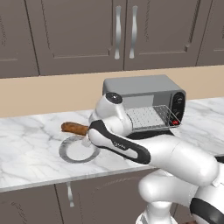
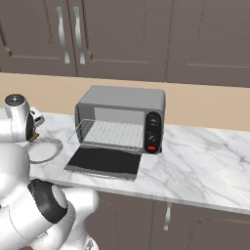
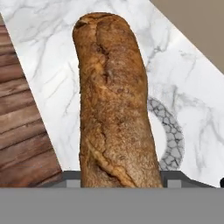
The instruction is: Pull the toaster oven rack outwards. Pick up the baguette from the plate and place it on the toaster oven rack. Close the toaster oven door fully and set the temperature to the lowest setting.
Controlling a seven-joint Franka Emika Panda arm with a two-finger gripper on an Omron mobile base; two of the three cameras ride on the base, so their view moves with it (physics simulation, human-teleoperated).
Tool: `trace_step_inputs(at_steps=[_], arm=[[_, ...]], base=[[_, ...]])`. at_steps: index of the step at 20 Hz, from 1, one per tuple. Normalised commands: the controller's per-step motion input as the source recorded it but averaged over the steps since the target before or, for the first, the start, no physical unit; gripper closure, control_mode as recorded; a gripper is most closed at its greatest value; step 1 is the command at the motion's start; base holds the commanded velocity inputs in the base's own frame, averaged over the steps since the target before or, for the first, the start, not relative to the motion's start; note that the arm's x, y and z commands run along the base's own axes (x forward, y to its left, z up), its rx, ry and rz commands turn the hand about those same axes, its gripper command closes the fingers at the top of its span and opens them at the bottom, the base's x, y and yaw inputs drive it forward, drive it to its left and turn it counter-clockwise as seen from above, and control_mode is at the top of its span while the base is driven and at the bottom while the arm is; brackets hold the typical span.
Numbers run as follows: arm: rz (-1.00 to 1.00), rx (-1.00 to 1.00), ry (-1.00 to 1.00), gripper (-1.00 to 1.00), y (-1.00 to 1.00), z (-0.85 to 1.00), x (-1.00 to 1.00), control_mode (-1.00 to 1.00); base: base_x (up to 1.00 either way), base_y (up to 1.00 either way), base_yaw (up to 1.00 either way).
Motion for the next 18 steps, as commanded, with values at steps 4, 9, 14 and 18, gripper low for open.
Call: trace_step_inputs(at_steps=[4, 9, 14, 18], arm=[[0.22, -0.31, -0.20, 1.00, -0.17, 0.44, -0.55, -1.00], [0.23, -0.20, -0.47, 1.00, -0.45, 0.37, -0.34, -1.00], [0.16, 0.04, -0.14, 1.00, -0.87, 0.19, 0.00, -1.00], [0.17, 0.09, -0.05, 1.00, -0.89, 0.10, -0.06, -1.00]], base=[[0.00, 0.00, 0.00], [0.00, 0.00, 0.00], [0.00, 0.00, 0.00], [0.00, 0.00, 0.00]])
